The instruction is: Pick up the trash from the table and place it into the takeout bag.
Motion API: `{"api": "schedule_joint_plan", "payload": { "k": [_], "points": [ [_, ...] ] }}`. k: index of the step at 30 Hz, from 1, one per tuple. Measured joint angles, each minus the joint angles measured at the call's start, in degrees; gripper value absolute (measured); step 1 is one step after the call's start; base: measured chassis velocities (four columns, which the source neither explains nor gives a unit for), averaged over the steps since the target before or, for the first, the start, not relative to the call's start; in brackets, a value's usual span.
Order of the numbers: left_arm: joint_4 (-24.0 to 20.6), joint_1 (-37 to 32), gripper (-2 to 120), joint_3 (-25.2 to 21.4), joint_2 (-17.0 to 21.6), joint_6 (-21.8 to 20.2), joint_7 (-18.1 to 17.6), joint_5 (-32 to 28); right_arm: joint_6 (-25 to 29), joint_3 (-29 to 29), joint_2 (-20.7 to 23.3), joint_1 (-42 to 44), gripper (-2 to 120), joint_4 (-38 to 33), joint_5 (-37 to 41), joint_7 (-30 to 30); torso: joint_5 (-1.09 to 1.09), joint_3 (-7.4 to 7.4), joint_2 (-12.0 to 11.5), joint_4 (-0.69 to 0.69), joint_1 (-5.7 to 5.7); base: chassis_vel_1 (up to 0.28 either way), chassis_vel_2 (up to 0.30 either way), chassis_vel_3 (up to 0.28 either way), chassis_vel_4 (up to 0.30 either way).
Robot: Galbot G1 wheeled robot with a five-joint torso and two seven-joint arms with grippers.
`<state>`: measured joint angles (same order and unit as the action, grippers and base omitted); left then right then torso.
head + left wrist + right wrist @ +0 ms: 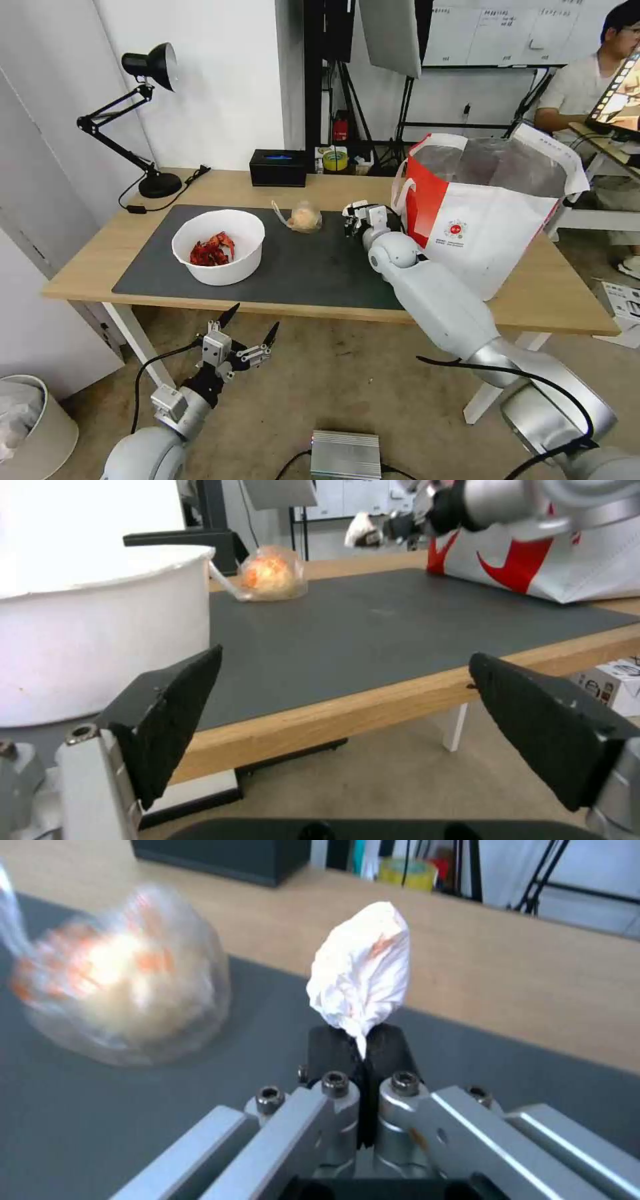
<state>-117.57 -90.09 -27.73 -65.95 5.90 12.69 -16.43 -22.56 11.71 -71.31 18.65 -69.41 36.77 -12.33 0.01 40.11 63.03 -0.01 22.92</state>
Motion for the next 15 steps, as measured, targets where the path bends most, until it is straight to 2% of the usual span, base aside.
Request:
{"api": "schedule_joint_plan", "payload": {
  "k": [7, 15],
  "points": [
    [-0.8, -1.0, 100, -0.5, -0.4, 0.0, 0.0, 0.4, -2.8, -0.3, 5.2, 2.9, 0, -14.7, 3.7, -3.1, -0.01, 0.00, 0.0, 0.00, 0.00, 0.000, 0.000, 0.000, 0.000],
    [-2.2, -2.6, 100, -1.9, -1.5, 0.0, 0.0, 1.0, -4.4, -0.4, 7.3, 4.4, 0, -23.0, 4.0, -4.8, 0.00, -0.01, 0.0, 0.01, 0.00, 0.000, 0.000, 0.000, 0.000]
  ]
}}
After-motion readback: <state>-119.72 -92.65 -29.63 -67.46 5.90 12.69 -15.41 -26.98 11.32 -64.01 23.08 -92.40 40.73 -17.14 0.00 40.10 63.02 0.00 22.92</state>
